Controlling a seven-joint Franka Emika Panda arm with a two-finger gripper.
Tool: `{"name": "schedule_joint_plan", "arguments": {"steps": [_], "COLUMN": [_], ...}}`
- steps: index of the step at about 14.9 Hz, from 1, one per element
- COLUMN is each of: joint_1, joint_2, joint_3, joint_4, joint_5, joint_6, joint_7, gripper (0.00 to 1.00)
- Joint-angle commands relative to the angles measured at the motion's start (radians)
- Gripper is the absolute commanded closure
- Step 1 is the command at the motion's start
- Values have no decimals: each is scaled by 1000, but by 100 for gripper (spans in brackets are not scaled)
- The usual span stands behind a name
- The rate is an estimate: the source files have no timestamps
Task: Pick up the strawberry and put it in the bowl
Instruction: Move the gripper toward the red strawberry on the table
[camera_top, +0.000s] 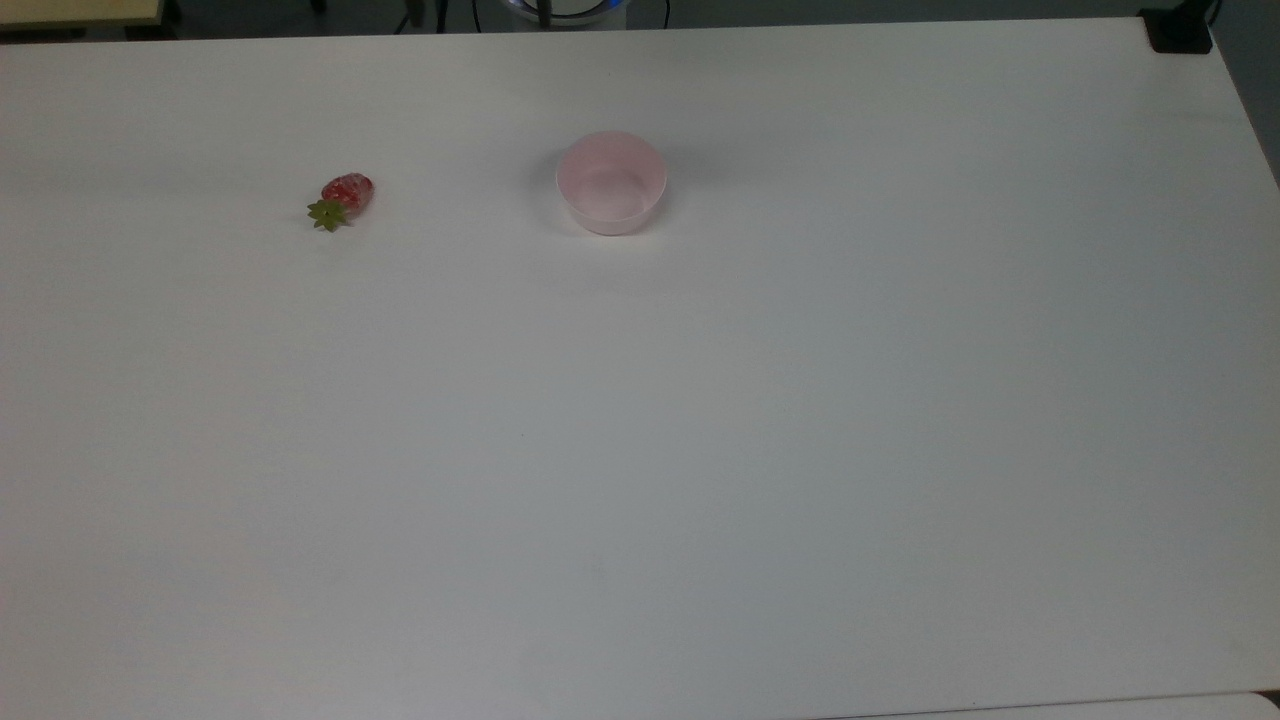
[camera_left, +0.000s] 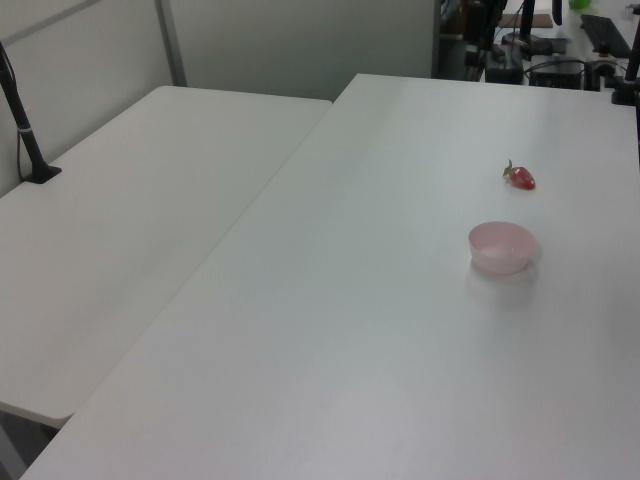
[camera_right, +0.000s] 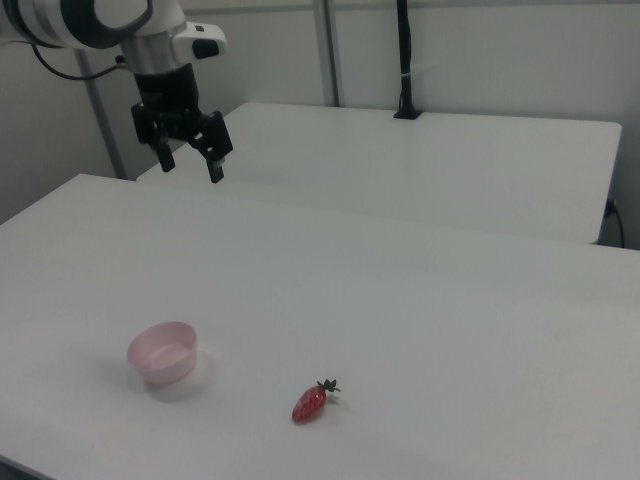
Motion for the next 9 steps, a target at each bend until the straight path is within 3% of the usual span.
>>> {"name": "schedule_joint_plan", "arguments": {"steps": [1,3,5,9], "joint_1": [-55,-102,-122,-183], "joint_2": [-51,-56,-53,-76], "joint_3": [-9,-11,-14,-43], "joint_4": [-88,-150,-245,-463], "joint_5": [-23,-54,-155,-161], "joint_6": [-18,-13,10,290], "joint_7": [-242,-240,-240,-186], "gripper": [0,0,0,0]}}
